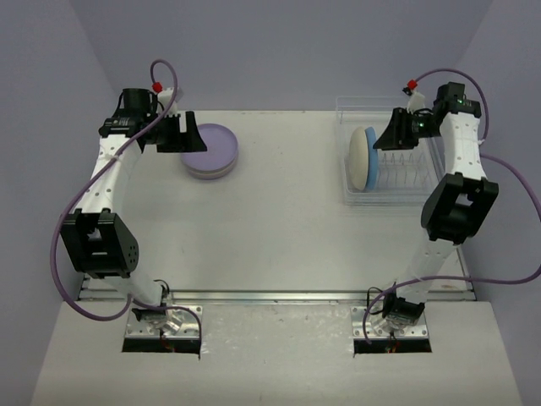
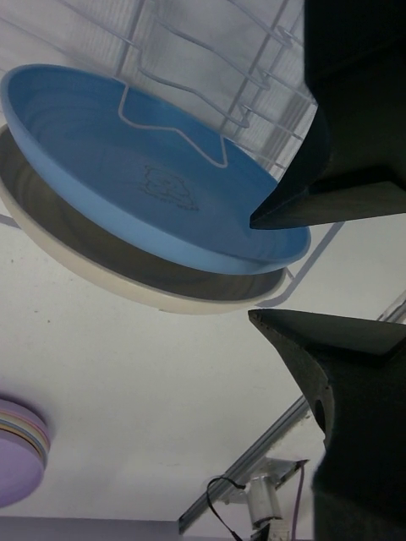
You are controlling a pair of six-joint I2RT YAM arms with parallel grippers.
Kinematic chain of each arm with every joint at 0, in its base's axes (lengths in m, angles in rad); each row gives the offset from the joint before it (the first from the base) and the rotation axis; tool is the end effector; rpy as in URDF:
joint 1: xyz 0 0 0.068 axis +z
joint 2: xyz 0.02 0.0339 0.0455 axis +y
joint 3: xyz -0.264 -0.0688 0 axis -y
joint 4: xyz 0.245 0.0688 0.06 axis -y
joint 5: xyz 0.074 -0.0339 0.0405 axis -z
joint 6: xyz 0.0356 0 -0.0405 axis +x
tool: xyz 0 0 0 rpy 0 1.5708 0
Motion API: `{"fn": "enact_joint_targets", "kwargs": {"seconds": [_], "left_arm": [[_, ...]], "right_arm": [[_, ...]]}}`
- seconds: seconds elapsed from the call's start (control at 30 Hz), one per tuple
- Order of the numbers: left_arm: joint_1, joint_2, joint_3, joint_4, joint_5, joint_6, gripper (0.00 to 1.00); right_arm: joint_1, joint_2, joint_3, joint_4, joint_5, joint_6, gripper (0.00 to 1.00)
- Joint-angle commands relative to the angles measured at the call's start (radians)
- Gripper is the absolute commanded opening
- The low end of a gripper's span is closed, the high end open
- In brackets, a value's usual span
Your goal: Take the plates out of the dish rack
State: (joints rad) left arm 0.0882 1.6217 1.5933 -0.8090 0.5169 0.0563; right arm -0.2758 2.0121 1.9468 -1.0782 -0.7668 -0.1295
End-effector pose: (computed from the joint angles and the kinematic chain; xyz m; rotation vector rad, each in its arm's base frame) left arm 0.3505 0.0133 0.3522 0.1988 2.3268 -0.5482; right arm 0.4132 -0.0913 0.3054 -0.0347 2.4563 0.8600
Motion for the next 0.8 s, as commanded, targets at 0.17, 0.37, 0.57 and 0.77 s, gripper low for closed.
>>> {"fn": "enact_joint_targets", "kwargs": {"seconds": [0.17, 0.37, 0.57, 0.77], "left_arm": [[-0.001, -0.045, -0.015, 0.053, 0.004, 0.008, 0.78], [-0.001, -0.045, -0.008, 0.045, 0.017, 0.007, 0.78], [-0.001, -0.044, -0.007, 0.044, 0.020, 0.005, 0.78], [-0.001, -0.029, -0.003, 0.046, 0.030, -0.003, 0.78]], "right_arm": [[0.015, 0.070, -0.003, -0.010, -0.120, 0.015, 0.30], [0.005, 0.094, 0.015, -0.055, -0.210, 0.027, 0.18], [-0.072, 0.146, 0.097, -0.110, -0.354, 0.073, 0.09], [-0.116, 0.132, 0.135, -0.184, -0.447, 0.021, 0.03]]}}
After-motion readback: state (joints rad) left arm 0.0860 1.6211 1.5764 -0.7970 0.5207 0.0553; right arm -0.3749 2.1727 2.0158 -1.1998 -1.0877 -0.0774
